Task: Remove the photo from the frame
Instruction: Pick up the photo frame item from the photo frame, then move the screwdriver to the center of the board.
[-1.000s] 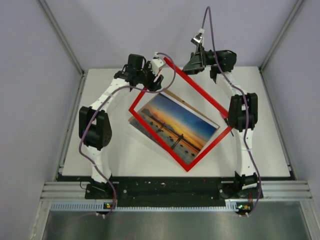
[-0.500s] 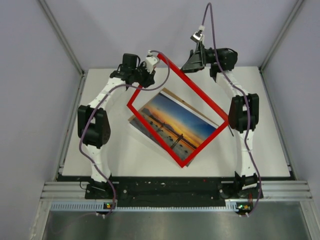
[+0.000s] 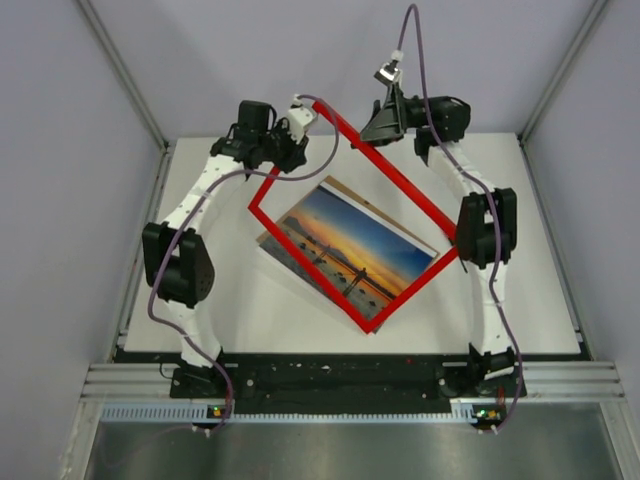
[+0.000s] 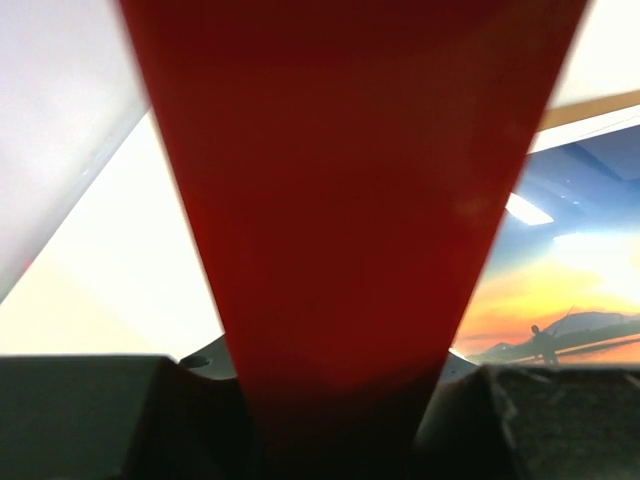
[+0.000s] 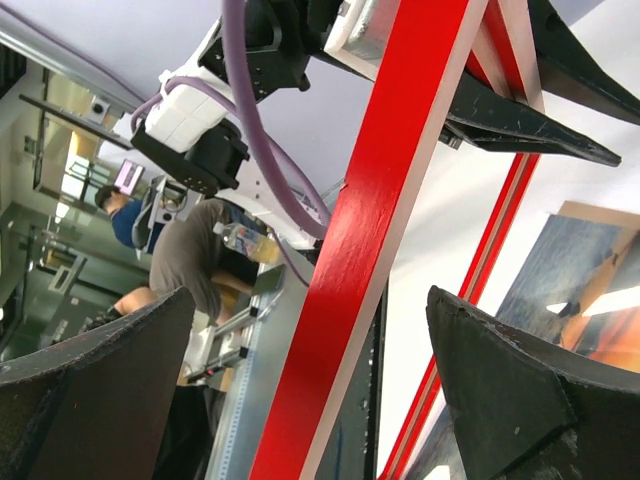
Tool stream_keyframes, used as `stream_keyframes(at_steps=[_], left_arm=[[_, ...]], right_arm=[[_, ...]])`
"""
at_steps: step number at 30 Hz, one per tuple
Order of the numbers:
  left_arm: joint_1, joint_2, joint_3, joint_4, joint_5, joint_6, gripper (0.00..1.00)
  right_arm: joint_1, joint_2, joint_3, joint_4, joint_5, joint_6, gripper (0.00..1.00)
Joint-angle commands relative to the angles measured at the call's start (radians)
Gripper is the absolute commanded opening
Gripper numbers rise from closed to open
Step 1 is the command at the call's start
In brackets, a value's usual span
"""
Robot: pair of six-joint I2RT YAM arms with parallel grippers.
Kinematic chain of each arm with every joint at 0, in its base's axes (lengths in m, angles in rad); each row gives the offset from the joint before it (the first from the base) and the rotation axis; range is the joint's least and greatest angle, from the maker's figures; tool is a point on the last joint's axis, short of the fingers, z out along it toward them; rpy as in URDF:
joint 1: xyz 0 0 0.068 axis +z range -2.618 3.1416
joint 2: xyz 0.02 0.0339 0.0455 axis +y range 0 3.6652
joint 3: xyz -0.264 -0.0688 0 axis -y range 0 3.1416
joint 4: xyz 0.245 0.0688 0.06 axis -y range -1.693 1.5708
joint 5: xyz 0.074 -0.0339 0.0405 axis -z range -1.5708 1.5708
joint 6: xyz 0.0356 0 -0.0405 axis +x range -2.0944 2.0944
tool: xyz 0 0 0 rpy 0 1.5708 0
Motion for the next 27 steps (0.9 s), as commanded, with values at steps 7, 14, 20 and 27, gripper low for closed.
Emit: stream_keyframes(at_steps=[7,14,20,27], left_arm=[[-0.045,-0.177,0.037,-0.086,0.119,-0.038,0.00],[-0.056,-0.214,0.025,-0.102,0.116,-0.055,0.00],[-0.057,-0.234,0.010,-0.105,0.102,-0.058,0.00],[-0.062,-0.261,-0.015,-0.096,0.052,-0.052,0.00]], right_arm=[[0.014,-0.295,-0.231,-0.340,-0.037,-0.357,0.99],[-0.035,-0.446,-0.161,-1.474,0.250,-1.175,0.99],[-0.055,-0.455,0.025,-1.969,0.787,-1.700,0.99],[-0.048,-0.599,-0.125,-1.936,1.279,-2.054,0.99]])
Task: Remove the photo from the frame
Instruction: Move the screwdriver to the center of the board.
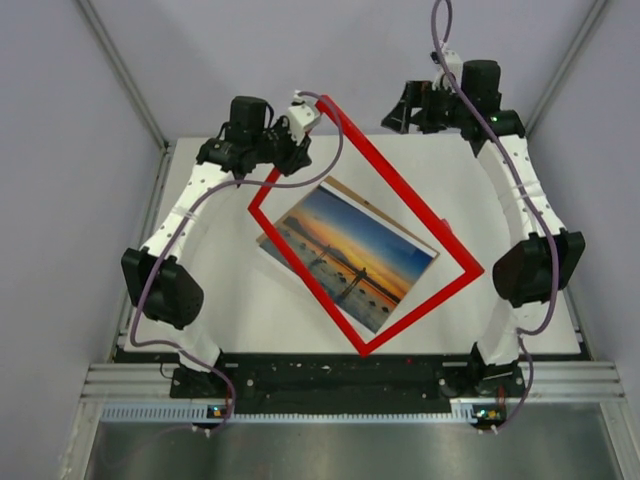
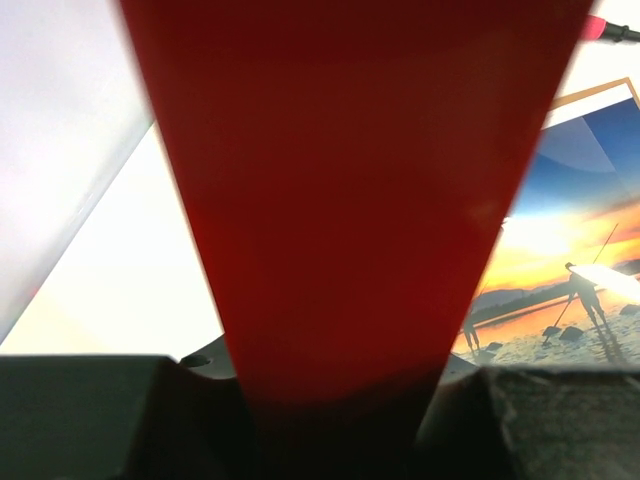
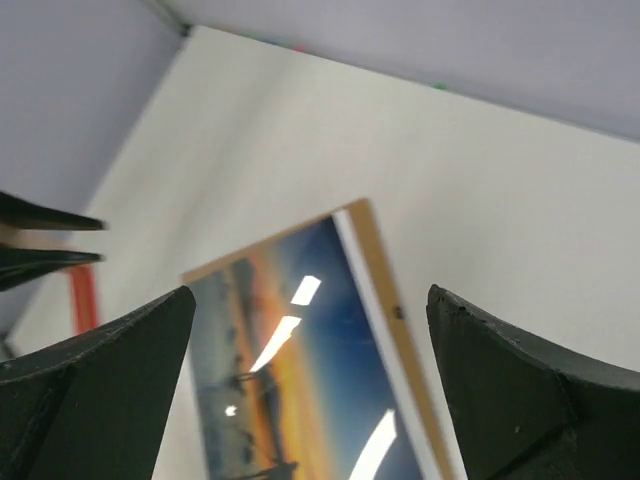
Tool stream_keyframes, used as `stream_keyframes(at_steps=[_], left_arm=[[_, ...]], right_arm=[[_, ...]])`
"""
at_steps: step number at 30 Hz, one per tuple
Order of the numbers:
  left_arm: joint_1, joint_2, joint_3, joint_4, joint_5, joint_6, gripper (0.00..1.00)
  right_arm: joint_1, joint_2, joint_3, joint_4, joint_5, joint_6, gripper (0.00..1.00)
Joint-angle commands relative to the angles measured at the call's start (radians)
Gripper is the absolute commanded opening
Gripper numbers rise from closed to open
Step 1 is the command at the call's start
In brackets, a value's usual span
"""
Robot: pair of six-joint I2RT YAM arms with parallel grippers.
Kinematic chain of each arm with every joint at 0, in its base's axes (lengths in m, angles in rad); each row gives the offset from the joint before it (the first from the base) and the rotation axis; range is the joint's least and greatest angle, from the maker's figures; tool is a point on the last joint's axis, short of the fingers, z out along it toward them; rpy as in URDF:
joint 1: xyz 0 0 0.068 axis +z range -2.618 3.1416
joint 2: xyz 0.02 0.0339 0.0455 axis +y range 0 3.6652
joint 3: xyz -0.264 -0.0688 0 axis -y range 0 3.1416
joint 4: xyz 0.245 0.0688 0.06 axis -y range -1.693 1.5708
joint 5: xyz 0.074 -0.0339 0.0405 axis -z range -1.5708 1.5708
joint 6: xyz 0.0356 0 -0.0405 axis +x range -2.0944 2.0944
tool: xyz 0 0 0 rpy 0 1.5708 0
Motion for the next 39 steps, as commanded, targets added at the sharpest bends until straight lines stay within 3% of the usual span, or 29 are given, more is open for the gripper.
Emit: stream_keyframes(at_steps=[1,4,6,10,15,23,39], left_arm=[[-0.007,-0.080,-0.012,0.019,-0.008,-0.048,0.00],[-0.005,-0.085,-0.014,-0.012,-0.085,-0.017,0.00],[-0.005,-0.085,-0.014,-0.045,-0.128,0.012,0.00],[-0.001,-0.074,0.011,-0.148,-0.217,0.084,0.00],[0.043,-0.010,0.161,-0.314,-0.289,0.082,0.00],[0.168,-0.070,0.111,-0.288,-0.323,0.041,0.00],[0.499,0.051,0.141,-0.412,-0.300,-0.071,0.00]], right_arm=[[0.005,-0.176,-0.117,-0.026,0.463,-0.360,0.99],[-0.007,-0.303,-0.324,0.159,0.727,-0.355,0.99],[-0.044,-0.336,-0.401,0.191,0.630,-0.410,0.99],[-0.048,-0.324,-0.391,0.053,0.554,-0.509,0.99],[-0.050,-0.284,-0.389,-0.065,0.569,-0.569,0.98],[-0.048,-0.124,-0.512,-0.115,0.622,-0.587,0.86],[-0.097,0.006,-0.610,-0.122,0.629,-0.535,0.65]])
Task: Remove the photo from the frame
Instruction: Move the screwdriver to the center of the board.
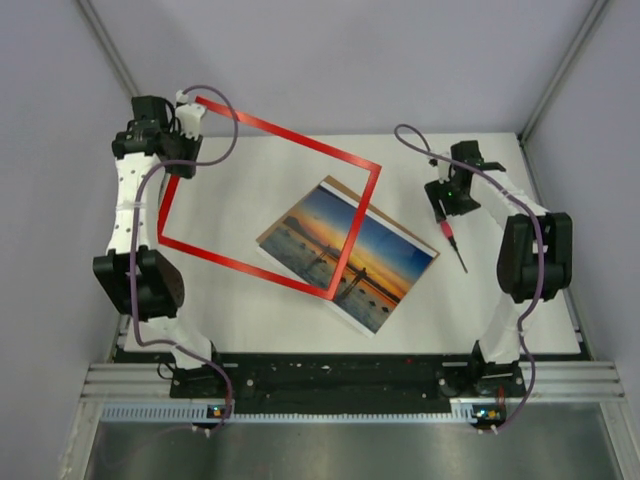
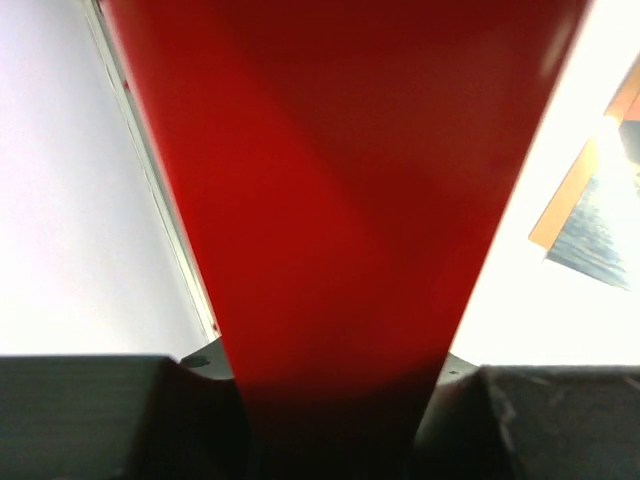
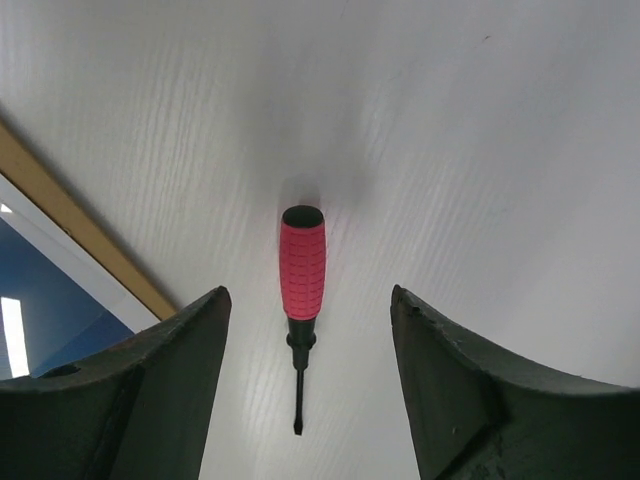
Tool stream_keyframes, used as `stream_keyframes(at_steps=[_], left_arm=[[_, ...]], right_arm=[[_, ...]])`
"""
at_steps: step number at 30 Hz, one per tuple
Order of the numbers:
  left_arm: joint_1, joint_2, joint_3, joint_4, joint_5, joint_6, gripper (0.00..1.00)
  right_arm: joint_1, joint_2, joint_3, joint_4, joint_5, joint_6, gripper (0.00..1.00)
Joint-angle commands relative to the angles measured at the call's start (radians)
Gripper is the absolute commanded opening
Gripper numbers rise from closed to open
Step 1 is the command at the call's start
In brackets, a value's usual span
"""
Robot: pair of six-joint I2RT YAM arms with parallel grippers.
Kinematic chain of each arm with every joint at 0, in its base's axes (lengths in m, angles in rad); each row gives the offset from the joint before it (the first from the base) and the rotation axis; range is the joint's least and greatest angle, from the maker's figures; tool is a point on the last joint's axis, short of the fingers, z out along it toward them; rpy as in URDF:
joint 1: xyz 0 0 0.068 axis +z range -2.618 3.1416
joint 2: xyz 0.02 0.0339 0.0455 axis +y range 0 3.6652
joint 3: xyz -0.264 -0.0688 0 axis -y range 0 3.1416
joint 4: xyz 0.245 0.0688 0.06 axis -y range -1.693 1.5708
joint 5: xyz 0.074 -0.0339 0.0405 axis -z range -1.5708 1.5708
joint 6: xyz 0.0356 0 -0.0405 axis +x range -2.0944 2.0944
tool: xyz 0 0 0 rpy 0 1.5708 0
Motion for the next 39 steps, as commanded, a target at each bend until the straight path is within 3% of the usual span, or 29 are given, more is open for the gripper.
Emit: stream_keyframes(at_steps=[1,8,21,24,27,39], left_arm=[[0.052,0.057,0.057,-0.073,0.071,-0.058,0.00],[0.118,0.138,0.086,-0.123,0.089,-0.066,0.00],[0.156,0.322,0.152,-0.152,0.108,-0.168,0.00],[0.159,0.367,0.190,-0.158,0.109,-0.188,0.00],[0.161,0.385,0.212,-0.150,0.106,-0.201,0.00],[0.170,0.428,0.218,-0.130,0.104,-0.227,0.00]], right_arm=[[-0.007,0.014,-0.018,0.001,-0.021,0.006,0.65],[-0.021,0.057,-0.015,-0.019,-0.034,-0.002,0.43],[-0.021,0.146,0.009,-0.033,0.018,-0.022,0.34],[-0.038,0.172,0.034,-0.030,0.044,-0.017,0.20],[-0.066,0.198,0.107,-0.029,0.055,0.001,0.07],[-0.132,0.473,0.569,-0.100,0.164,0.027,0.05]])
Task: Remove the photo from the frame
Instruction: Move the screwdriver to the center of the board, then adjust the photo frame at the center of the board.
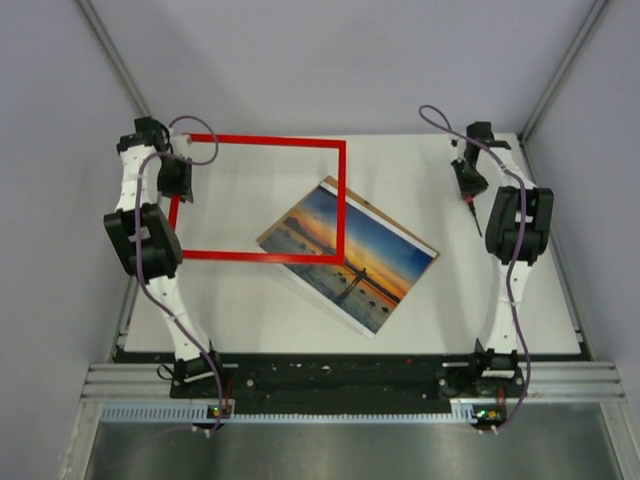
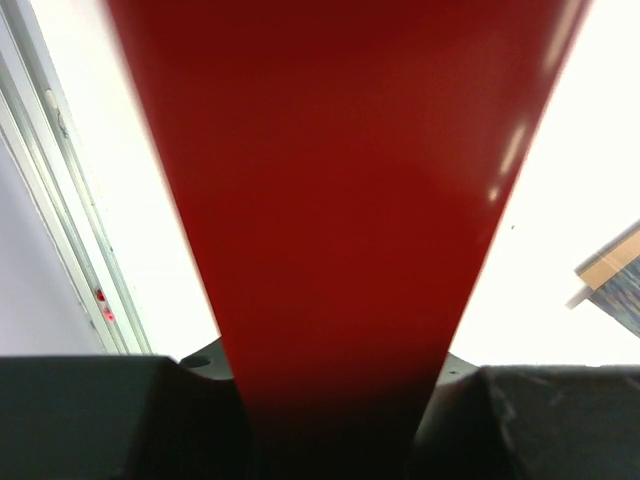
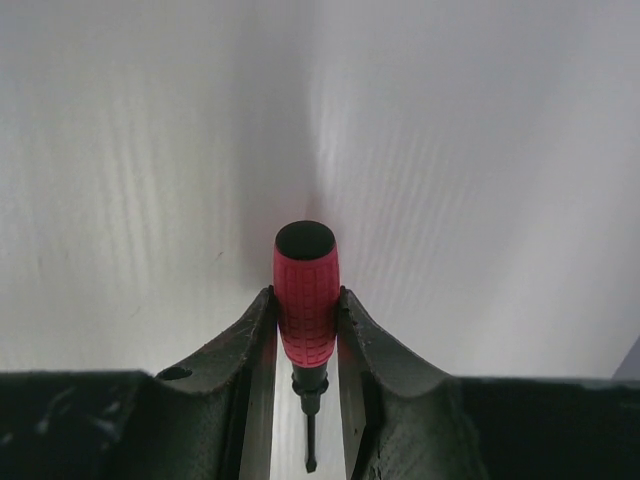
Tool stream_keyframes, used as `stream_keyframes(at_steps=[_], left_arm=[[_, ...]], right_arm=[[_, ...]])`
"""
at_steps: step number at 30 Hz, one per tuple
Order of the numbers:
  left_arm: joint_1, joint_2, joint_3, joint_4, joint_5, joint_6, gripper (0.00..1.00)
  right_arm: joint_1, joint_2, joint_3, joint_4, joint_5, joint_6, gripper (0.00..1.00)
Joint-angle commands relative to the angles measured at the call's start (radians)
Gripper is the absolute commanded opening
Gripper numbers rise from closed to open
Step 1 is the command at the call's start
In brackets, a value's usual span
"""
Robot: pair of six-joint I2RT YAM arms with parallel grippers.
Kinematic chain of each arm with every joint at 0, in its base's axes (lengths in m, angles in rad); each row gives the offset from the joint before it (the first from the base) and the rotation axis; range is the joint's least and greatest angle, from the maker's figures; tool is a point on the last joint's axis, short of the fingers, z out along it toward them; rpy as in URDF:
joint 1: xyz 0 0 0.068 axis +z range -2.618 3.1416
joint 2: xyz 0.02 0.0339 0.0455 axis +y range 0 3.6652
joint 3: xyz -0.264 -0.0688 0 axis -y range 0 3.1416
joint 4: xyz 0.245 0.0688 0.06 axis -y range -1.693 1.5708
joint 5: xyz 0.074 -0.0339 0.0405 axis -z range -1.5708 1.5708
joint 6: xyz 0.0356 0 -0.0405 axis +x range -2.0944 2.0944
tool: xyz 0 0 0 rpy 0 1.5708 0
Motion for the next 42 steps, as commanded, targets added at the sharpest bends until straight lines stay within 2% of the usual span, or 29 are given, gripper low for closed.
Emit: stream_keyframes(at_steps=[1,5,7,11,17,25,28,37,42], left_arm=[[0.014,0.013,0.043,0.005,0.070,-0.046,0.00],[0.019,0.034,0.051,0.004,0.077,-0.054,0.00],[0.020,0.047,0.057,-0.001,0.082,-0.059,0.00],[0.022,0.070,0.069,-0.010,0.085,-0.065,0.00],[0.022,0.085,0.069,-0.018,0.090,-0.066,0.00],[0.036,0.103,0.069,-0.008,0.134,-0.109,0.00],[0.039,0.111,0.069,-0.002,0.136,-0.120,0.00],[0.039,0.139,0.069,-0.004,0.104,-0.121,0.00],[0.039,0.148,0.072,-0.011,0.091,-0.118,0.00]], right_arm=[[-0.013,0.076,0.135,-0.019,0.059,0.017,0.06],[-0.015,0.109,0.175,-0.042,0.061,0.015,0.16],[-0.016,0.103,0.169,-0.047,0.053,0.015,0.28],[-0.016,0.066,0.159,-0.059,0.017,0.012,0.60],[-0.016,-0.027,0.156,-0.097,-0.077,0.018,0.90],[0.003,-0.158,0.092,-0.108,-0.103,-0.003,0.95],[0.025,-0.231,0.026,-0.107,-0.177,-0.040,0.95],[0.212,-0.497,-0.311,-0.071,-0.336,-0.146,0.95],[0.289,-0.535,-0.407,-0.056,-0.362,-0.153,0.95]])
